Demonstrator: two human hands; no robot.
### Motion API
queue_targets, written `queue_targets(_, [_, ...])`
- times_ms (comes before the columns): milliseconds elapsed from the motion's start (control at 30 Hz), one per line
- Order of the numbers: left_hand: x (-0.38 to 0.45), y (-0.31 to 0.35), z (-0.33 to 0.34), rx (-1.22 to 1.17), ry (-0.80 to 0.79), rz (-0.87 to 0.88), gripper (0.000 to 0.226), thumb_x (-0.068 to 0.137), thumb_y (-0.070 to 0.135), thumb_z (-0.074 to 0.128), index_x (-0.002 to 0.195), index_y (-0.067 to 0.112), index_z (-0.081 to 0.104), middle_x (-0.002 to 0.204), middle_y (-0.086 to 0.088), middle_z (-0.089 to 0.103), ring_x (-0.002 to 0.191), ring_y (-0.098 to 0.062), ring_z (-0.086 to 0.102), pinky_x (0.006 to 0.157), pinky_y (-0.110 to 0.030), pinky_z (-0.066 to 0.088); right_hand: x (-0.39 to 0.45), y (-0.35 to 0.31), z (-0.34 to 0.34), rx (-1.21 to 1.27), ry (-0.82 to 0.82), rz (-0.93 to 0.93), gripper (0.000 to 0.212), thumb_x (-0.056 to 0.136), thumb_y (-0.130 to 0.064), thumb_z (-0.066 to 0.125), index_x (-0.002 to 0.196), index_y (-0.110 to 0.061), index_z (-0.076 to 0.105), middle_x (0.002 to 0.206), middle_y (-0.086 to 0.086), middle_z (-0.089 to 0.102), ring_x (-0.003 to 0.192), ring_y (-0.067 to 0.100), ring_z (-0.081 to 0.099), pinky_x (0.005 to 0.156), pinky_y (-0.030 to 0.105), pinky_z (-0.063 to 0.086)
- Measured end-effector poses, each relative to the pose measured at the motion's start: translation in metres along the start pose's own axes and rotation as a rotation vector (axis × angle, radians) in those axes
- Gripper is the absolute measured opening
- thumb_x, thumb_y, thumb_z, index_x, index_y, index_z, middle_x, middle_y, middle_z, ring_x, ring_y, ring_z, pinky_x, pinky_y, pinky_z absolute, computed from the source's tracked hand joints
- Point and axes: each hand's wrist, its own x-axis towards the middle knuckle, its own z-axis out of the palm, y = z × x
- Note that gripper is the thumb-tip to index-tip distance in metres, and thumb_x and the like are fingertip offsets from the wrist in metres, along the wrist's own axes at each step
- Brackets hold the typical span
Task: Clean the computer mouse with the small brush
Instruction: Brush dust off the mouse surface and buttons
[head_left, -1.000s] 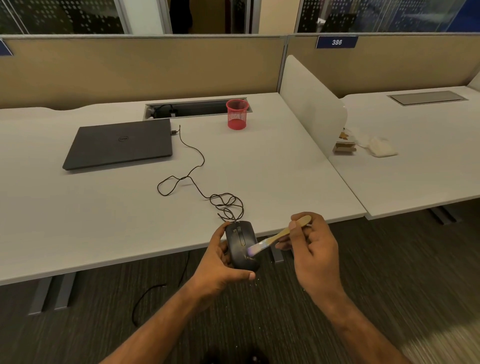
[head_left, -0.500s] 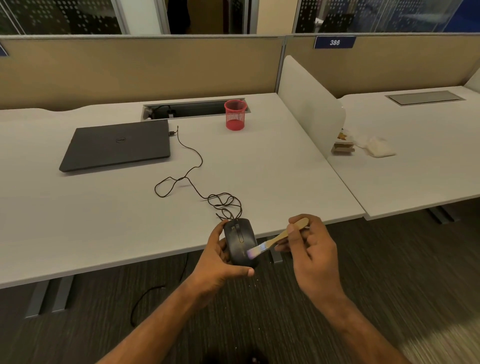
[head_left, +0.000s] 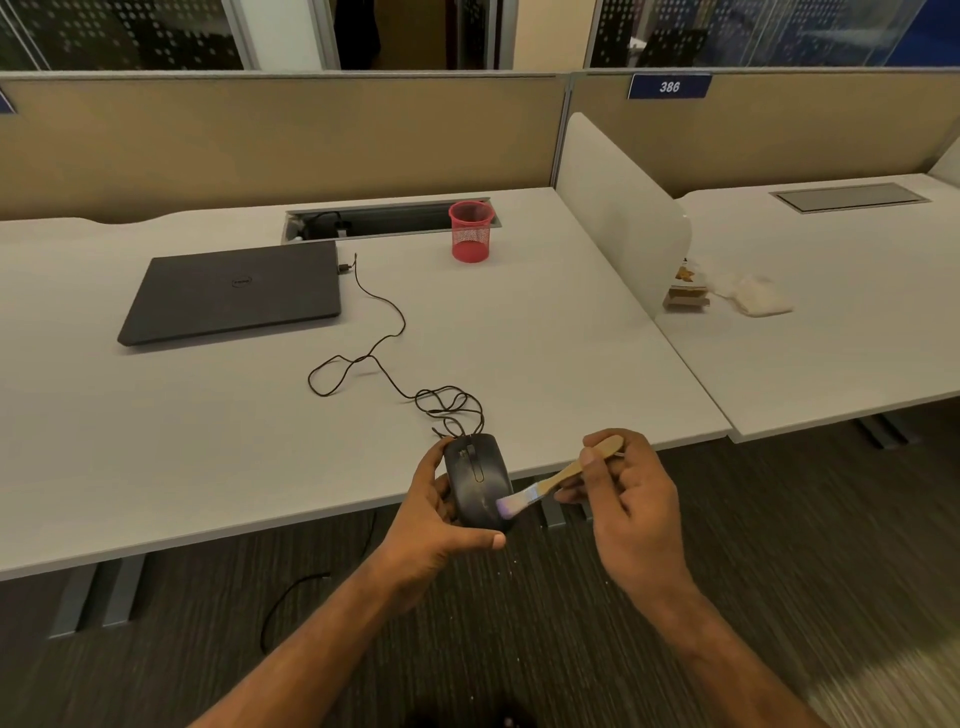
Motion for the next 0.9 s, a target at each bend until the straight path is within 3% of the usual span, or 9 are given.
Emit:
queue_targets(133, [-0.001, 0.002, -0.002, -0.01, -0.009, 0.0, 0.13, 0.053, -0.01, 0.088, 0.15, 0.05, 0.026, 0.147, -0.007, 0.052, 0.128, -0.029, 0.062, 0.096, -0.042, 0.06, 0.003, 0.011, -0.007, -0.059, 0.039, 0.06, 0.013, 0.099, -0.014, 0.05, 0.099, -0.026, 0.057, 0.079, 0.007, 0.07, 0.071, 0.019, 0.073, 0.071, 0.044, 0.062])
queue_targets(300, [-0.002, 0.002, -0.003, -0.032, -0.025, 0.007, 0.129, 0.054, -0.013, 0.087, 0.151, 0.047, 0.028, 0.149, -0.008, 0.05, 0.13, -0.03, 0.061, 0.096, -0.042, 0.06, 0.013, 0.004, -0.008, 0.163, 0.094, 0.143, 0.014, 0.094, -0.028, 0.053, 0.102, -0.019, 0.06, 0.081, 0.011, 0.072, 0.071, 0.025, 0.074, 0.067, 0.032, 0.062])
queue_targets(367, [-0.002, 0.002, -0.003, -0.035, -0.033, 0.004, 0.129, 0.055, -0.014, 0.086, 0.153, 0.045, 0.027, 0.149, -0.009, 0.05, 0.13, -0.03, 0.061, 0.097, -0.043, 0.06, 0.018, 0.003, -0.004, 0.218, 0.068, 0.195, 0.013, 0.097, -0.024, 0.052, 0.102, -0.017, 0.061, 0.082, 0.012, 0.072, 0.071, 0.026, 0.074, 0.065, 0.029, 0.062])
queue_targets(500, [-0.003, 0.004, -0.001, -0.012, -0.046, 0.007, 0.131, 0.054, -0.013, 0.087, 0.154, 0.045, 0.025, 0.148, -0.008, 0.052, 0.128, -0.028, 0.063, 0.094, -0.038, 0.06, 0.024, 0.009, 0.004, 0.107, 0.035, 0.243, 0.012, 0.101, -0.017, 0.049, 0.105, -0.013, 0.06, 0.082, 0.013, 0.071, 0.074, 0.026, 0.074, 0.067, 0.03, 0.062])
queue_targets(567, [-0.004, 0.004, -0.001, -0.003, -0.042, 0.007, 0.13, 0.054, -0.013, 0.087, 0.153, 0.044, 0.025, 0.148, -0.006, 0.051, 0.129, -0.027, 0.061, 0.093, -0.037, 0.06, 0.027, 0.011, 0.003, 0.064, 0.071, 0.232, 0.01, 0.101, -0.016, 0.049, 0.104, -0.014, 0.059, 0.088, 0.016, 0.069, 0.078, 0.027, 0.073, 0.07, 0.032, 0.062])
queue_targets(700, [-0.006, 0.005, -0.002, -0.001, -0.05, -0.002, 0.131, 0.055, -0.013, 0.087, 0.155, 0.042, 0.023, 0.15, -0.007, 0.049, 0.13, -0.028, 0.06, 0.096, -0.04, 0.06, 0.03, 0.008, -0.002, 0.006, 0.103, 0.146, 0.011, 0.099, -0.018, 0.051, 0.099, -0.027, 0.058, 0.09, 0.008, 0.068, 0.079, 0.017, 0.072, 0.068, 0.024, 0.061])
queue_targets(900, [-0.007, 0.004, 0.003, -0.001, -0.088, -0.027, 0.128, 0.063, -0.022, 0.082, 0.156, 0.041, 0.021, 0.151, -0.008, 0.049, 0.129, -0.027, 0.061, 0.091, -0.036, 0.061, 0.028, 0.006, 0.0, 0.038, 0.028, 0.096, 0.009, 0.1, -0.018, 0.05, 0.104, -0.018, 0.058, 0.086, 0.013, 0.069, 0.075, 0.02, 0.073, 0.063, 0.021, 0.059])
